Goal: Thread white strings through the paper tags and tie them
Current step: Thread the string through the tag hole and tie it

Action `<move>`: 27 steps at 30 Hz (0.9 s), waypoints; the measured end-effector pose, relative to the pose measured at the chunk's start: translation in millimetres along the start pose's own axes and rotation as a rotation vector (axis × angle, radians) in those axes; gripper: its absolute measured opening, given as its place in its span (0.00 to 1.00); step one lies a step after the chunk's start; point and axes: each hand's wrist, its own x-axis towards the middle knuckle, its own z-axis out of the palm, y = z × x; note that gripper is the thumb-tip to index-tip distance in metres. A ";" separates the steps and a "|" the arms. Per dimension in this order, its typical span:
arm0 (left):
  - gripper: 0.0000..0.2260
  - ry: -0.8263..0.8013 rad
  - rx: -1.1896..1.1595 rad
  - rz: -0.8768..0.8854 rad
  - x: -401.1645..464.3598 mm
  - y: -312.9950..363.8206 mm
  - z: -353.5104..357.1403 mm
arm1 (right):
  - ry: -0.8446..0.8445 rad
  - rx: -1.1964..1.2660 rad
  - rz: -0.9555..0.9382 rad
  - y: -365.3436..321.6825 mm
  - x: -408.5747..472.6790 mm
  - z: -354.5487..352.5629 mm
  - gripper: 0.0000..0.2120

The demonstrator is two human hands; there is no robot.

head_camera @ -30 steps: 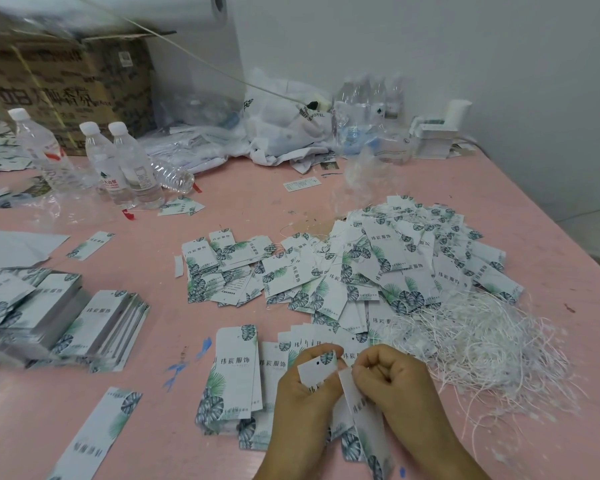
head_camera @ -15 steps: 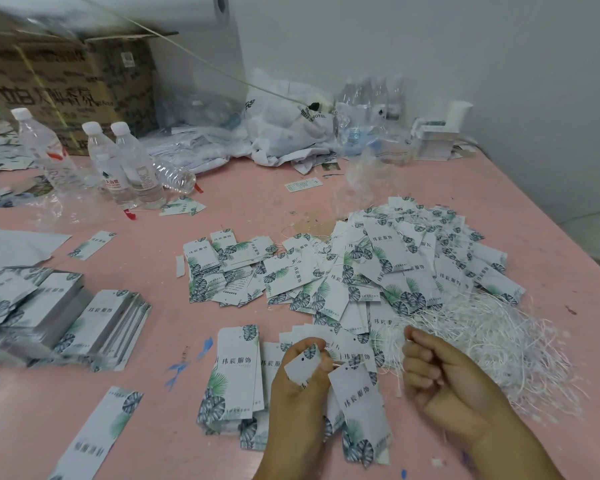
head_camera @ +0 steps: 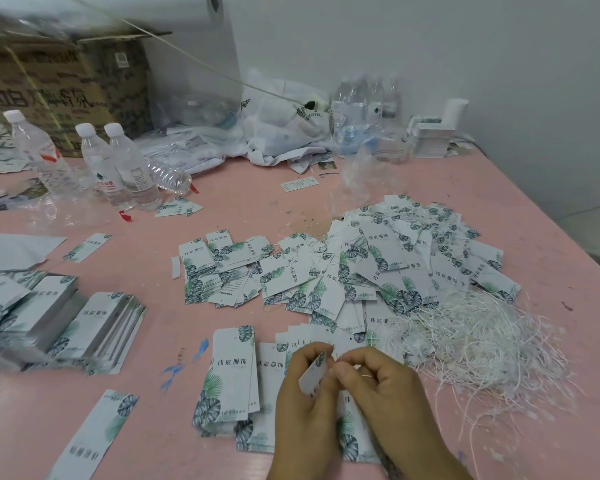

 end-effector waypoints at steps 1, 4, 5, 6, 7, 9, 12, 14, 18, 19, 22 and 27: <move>0.15 0.005 -0.016 0.008 -0.3 3.4 0.6 | 0.019 -0.025 0.004 0.5 0.7 -0.5 0.03; 0.07 0.005 0.041 0.057 1.8 10.2 -1.9 | 0.039 -0.085 0.004 1.4 3.2 -3.7 0.05; 0.07 0.000 0.044 0.048 2.7 13.0 -3.3 | 0.034 -0.085 0.003 1.3 3.0 -3.7 0.07; 0.08 -0.016 0.048 0.036 3.6 14.5 -4.9 | 0.034 -0.080 -0.009 1.4 2.6 -3.2 0.09; 0.09 -0.030 0.051 0.022 3.8 16.3 -5.2 | 0.043 -0.080 -0.026 1.9 2.4 -2.2 0.10; 0.09 -0.048 0.028 -0.018 2.8 17.9 -3.9 | 0.068 -0.077 -0.069 4.4 1.5 -0.9 0.13; 0.10 -0.047 0.025 -0.055 2.0 16.5 -3.3 | 0.104 -0.135 -0.156 9.0 0.6 -2.2 0.17; 0.10 -0.026 0.037 -0.065 3.6 13.9 -4.0 | 0.121 -0.227 -0.273 7.8 0.4 -4.3 0.15; 0.11 0.011 0.044 -0.064 6.5 10.6 -7.0 | 0.086 -0.300 -0.392 5.8 1.6 -4.0 0.08; 0.12 0.013 0.033 -0.063 6.8 10.5 -7.4 | 0.089 -0.294 -0.380 6.8 2.1 -3.9 0.07; 0.10 0.023 -0.025 -0.097 7.9 11.1 -7.1 | 0.107 -0.271 -0.343 10.1 1.8 -3.7 0.08; 0.11 0.042 -0.031 -0.137 8.4 13.6 -6.1 | 0.100 -0.197 -0.226 18.3 1.7 -0.9 0.07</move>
